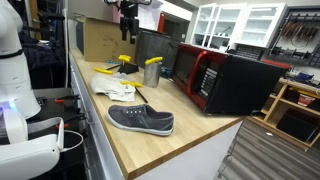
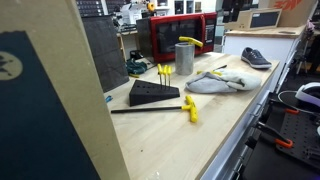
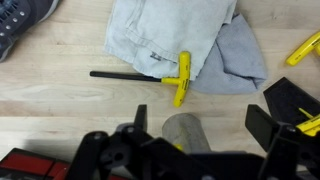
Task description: Remove the yellow object from the silver tin and put it on the black platform
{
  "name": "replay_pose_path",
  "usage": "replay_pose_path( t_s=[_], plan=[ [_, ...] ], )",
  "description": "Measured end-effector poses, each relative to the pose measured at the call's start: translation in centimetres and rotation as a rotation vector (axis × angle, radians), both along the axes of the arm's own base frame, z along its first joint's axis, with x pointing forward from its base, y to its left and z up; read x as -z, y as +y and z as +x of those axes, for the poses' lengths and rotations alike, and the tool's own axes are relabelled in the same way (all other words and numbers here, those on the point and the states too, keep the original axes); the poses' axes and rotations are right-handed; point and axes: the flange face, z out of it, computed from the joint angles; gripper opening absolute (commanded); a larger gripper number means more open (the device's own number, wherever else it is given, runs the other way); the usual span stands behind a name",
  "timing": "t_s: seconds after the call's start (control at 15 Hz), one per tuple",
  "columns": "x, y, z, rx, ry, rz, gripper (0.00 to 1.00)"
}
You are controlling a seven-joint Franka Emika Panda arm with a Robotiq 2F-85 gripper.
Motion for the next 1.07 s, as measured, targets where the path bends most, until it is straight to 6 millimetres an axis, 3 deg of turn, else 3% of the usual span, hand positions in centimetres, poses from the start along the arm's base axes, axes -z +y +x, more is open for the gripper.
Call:
replay_pose_path(
  t_s=[0.47, 1.07],
  plan=[
    [0.0, 0.0, 0.6, -0.002, -0.011, -0.003, 1.00],
    [2.1, -2.1, 5.0, 0.001, -0.030, -0.013, 1.00]
  ],
)
